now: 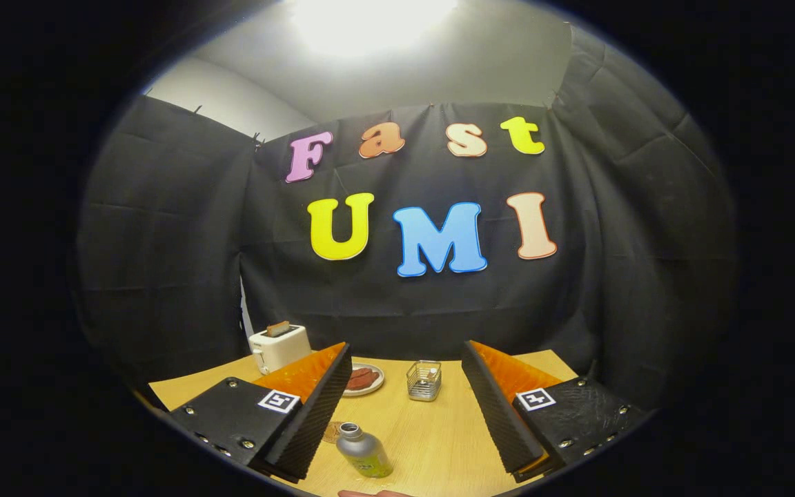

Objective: Take the bottle from table, then pour the juice into the cup, finally place the bottle on the coaster

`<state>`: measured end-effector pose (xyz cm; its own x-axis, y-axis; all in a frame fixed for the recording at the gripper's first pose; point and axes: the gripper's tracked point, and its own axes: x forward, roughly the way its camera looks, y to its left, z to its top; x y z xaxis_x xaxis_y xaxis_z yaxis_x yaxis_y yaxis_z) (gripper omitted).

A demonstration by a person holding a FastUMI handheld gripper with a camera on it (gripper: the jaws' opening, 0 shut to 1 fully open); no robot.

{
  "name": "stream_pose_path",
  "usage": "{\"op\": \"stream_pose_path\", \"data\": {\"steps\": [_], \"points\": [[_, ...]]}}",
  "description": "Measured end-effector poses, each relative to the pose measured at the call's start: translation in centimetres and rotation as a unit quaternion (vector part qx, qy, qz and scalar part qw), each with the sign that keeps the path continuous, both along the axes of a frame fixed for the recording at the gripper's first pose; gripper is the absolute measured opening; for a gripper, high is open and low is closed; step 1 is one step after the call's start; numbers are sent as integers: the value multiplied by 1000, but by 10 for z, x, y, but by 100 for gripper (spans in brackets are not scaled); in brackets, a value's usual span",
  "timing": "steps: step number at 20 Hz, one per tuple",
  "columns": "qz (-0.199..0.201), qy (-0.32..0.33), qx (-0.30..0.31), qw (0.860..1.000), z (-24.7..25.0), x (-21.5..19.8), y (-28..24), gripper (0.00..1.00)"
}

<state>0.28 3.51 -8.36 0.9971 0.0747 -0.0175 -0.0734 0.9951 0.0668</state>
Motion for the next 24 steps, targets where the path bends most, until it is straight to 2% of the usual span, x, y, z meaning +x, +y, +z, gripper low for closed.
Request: {"op": "stream_pose_path", "data": {"steps": [6, 14, 20, 24], "points": [[23, 21, 16, 999, -70, 1, 31, 98], [29, 35, -11, 999, -142, 12, 72, 99], [-3, 39, -39, 998, -180, 33, 75, 99], [-11, 48, -46, 998, -199, 43, 76, 99]]}}
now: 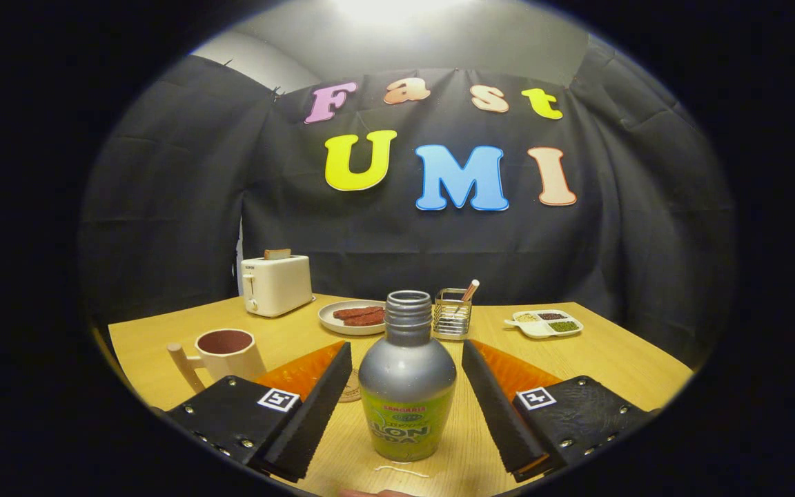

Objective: Take the bottle from table, then pour the juice into the cup, finally place the bottle on the coaster

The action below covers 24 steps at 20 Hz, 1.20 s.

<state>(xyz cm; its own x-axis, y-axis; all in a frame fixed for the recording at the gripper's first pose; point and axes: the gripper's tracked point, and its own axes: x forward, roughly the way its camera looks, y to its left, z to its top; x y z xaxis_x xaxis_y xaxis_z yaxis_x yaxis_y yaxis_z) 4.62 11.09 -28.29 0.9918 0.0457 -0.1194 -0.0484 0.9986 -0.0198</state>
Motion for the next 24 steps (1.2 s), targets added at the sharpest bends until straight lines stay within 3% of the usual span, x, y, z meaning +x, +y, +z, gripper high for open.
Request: {"op": "stream_pose_path", "data": {"steps": [7, 9, 12, 17, 24], "points": [[-8, 5, 8, 1000, -21, 19, 1, 98], [-5, 5, 1, 1000, -21, 22, 4, 84], [-2, 5, -22, 1000, -15, 25, 9, 82], [7, -10, -110, 994, 7, 37, 24, 81], [37, 8, -246, 969, -2, 49, 55, 81]]}}
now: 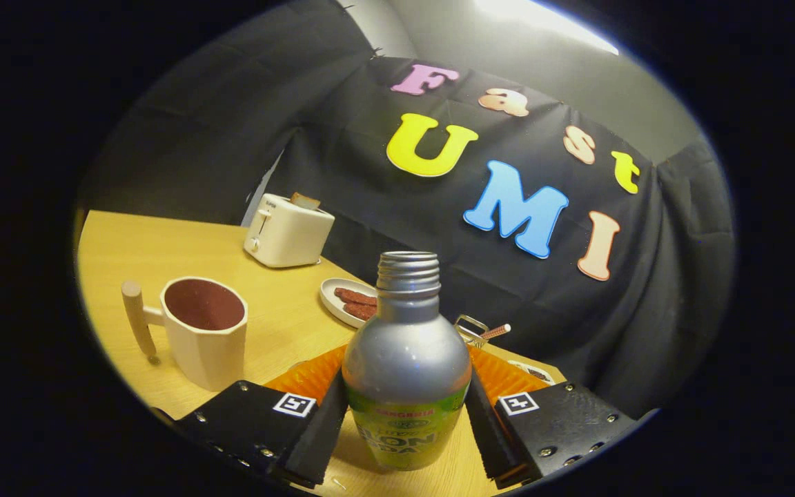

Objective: Take the bottle from table, then pour the juice into the cup, finally place the bottle on the coaster

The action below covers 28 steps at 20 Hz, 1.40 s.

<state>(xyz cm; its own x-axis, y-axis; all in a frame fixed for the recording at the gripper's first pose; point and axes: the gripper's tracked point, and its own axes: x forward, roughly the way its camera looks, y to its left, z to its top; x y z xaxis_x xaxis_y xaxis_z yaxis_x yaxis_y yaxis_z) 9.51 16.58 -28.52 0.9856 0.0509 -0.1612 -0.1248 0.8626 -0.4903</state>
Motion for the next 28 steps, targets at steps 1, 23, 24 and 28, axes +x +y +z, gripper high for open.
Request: {"op": "stream_pose_path", "data": {"steps": [1, 23, 24, 28], "points": [[-1, 7, -11, 1000, -5, 1, 2, 82], [33, -17, -289, 957, -20, 16, 38, 80], [35, -20, -301, 953, -20, 17, 39, 80], [44, -41, -346, 936, -13, 16, 43, 80]]}}
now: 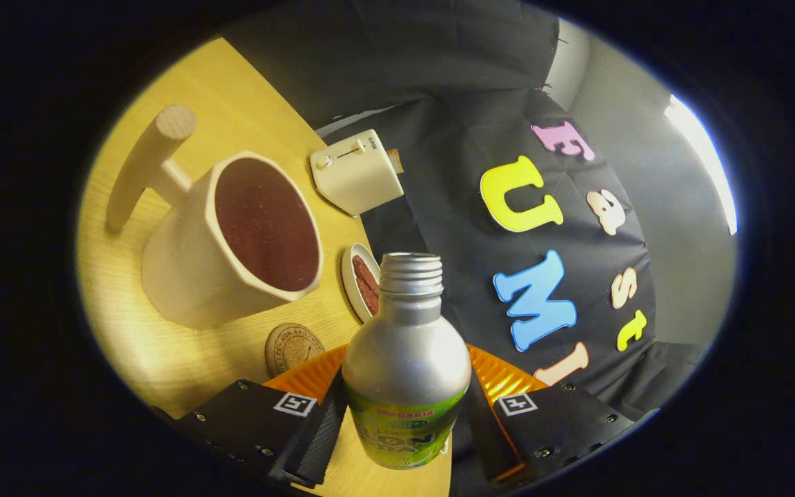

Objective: Take the bottle from table, then pour the juice into the cup, finally place the bottle on the coaster

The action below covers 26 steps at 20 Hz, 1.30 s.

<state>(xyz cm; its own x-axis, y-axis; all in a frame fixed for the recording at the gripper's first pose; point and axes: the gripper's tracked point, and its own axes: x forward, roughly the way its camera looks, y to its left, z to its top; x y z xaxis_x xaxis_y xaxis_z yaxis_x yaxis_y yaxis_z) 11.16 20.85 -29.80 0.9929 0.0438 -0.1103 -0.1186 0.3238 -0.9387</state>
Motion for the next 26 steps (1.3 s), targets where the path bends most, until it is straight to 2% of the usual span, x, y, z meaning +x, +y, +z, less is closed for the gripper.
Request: {"op": "stream_pose_path", "data": {"steps": [13, 21, 26], "points": [[13, -22, -101, 995, 9, -1, 5, 80], [27, -55, -163, 985, 15, -1, 10, 80], [30, -54, -186, 981, 16, 1, 10, 80]]}}
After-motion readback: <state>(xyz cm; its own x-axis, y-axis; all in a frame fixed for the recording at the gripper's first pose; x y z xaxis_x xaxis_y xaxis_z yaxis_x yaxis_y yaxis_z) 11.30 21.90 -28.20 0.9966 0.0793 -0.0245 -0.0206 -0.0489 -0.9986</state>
